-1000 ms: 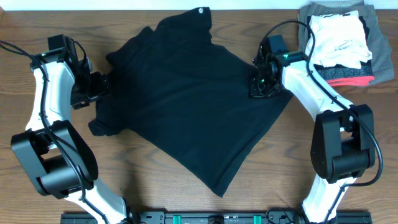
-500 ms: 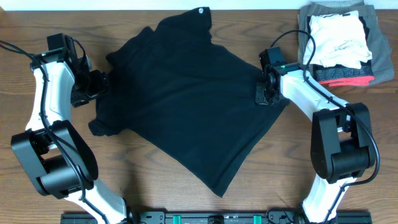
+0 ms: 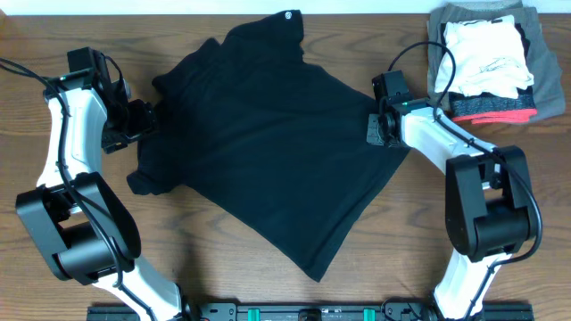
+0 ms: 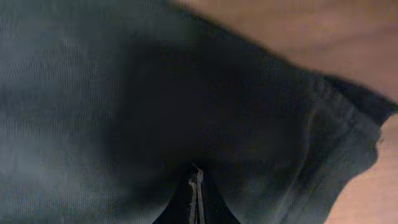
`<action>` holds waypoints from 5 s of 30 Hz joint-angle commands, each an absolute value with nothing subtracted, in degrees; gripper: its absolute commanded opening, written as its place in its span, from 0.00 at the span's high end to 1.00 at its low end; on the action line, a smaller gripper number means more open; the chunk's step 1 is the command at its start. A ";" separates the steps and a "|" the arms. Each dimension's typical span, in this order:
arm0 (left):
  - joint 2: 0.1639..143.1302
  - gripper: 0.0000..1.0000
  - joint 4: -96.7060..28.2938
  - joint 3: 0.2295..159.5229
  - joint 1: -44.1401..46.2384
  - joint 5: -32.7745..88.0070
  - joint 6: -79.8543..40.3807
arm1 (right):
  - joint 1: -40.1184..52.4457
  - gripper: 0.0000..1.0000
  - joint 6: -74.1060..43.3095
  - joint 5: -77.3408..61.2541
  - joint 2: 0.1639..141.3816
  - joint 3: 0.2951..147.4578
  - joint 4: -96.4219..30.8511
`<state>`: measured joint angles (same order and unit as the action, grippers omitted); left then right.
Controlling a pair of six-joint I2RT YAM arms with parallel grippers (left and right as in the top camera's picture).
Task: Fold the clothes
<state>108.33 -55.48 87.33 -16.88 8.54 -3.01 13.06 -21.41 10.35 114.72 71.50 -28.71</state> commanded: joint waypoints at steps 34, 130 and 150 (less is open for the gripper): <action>115.77 0.07 -31.27 87.09 -13.78 15.66 0.45 | 8.82 0.39 -7.70 -6.48 130.82 118.65 -44.34; 81.10 0.02 -60.71 89.01 -21.02 10.72 -12.80 | 17.74 0.49 -11.94 -3.81 115.79 126.10 -91.68; 74.52 0.02 -69.87 63.64 -20.05 6.42 -22.09 | 24.84 0.44 -18.04 -8.99 115.70 91.72 -75.59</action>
<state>75.77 -70.70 68.49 -20.03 7.29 -17.72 22.61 -16.19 -6.66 114.96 94.24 -76.79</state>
